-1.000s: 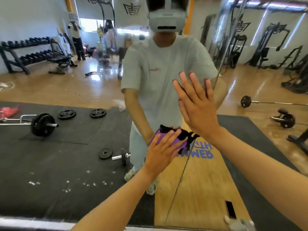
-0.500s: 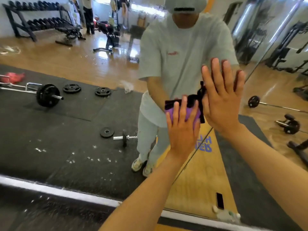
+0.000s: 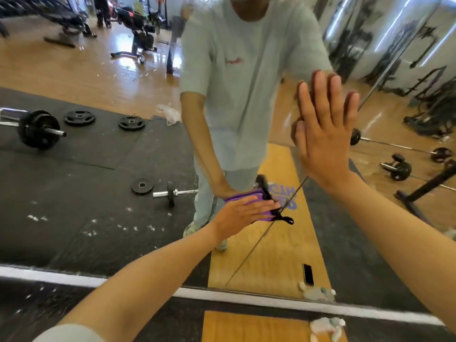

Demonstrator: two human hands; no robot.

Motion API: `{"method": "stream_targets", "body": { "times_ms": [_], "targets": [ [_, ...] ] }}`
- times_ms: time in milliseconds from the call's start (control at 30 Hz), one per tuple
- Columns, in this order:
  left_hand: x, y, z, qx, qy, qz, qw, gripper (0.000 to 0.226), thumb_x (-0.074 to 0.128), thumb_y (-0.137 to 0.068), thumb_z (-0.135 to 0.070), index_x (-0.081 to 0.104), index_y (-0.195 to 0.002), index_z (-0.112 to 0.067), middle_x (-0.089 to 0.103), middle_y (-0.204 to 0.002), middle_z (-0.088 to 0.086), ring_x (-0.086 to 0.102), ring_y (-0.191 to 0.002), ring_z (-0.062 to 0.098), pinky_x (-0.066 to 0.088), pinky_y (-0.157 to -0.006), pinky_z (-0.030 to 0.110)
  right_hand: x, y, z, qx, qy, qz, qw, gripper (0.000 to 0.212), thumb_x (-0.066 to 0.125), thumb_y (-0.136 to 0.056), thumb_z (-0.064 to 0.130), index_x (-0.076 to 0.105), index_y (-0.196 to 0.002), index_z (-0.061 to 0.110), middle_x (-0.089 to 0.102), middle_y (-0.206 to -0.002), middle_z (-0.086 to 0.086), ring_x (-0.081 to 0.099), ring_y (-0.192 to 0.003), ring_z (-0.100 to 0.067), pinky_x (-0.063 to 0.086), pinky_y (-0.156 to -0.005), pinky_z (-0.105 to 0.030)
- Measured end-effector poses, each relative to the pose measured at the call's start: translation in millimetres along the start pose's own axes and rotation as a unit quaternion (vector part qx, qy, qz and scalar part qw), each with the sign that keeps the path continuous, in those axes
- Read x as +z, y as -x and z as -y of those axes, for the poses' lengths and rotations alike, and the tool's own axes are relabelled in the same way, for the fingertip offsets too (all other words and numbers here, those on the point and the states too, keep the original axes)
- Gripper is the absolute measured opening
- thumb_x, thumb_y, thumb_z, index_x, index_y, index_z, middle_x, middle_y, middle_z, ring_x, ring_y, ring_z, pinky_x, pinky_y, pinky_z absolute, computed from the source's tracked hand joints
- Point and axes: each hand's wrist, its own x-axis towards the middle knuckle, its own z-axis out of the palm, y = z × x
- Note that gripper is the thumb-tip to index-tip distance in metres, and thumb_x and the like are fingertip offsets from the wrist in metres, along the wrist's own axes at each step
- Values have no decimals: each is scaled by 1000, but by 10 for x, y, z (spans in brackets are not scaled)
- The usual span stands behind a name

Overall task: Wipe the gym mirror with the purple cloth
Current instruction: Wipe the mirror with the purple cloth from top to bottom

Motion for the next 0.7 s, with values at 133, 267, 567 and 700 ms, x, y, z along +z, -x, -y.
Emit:
{"method": "stream_targets", "body": {
  "times_ms": [133,267,567,700],
  "targets": [
    [-282,-221,244,-167,73,-44,982,61,44,-109,-32,21,-165,-34,3,-175,-6,8,-159,15,-6,-132,41,34,3,-11,0,2,-8,1000,63,47,-107,18,22,-165,15,22,-170,-13,18,-156,-38,12,-123,-64],
    [-450,-543,319,-300,93,-75,946,62,42,-110,-40,16,-166,-35,11,-172,-1,8,-159,19,0,-131,45,84,4,0,-3,3,-12,1000,64,43,-107,22,18,-166,18,13,-170,-7,21,-156,-37,14,-123,-65],
    [-391,-1046,-162,-472,129,-103,866,74,46,-107,-41,5,-168,-35,-3,-176,0,-3,-163,22,-3,-131,48,159,22,-39,-18,-8,-45,999,63,38,-107,26,19,-166,20,8,-171,-3,16,-159,-28,10,-125,-60],
    [-380,-1373,-532,-568,163,-121,798,68,39,-111,-39,3,-168,-35,-9,-176,-1,-3,-163,25,1,-131,49,155,43,-80,-62,-10,-37,997,64,35,-108,32,14,-167,25,9,-172,-2,12,-159,-26,6,-123,-62]
  ]
}}
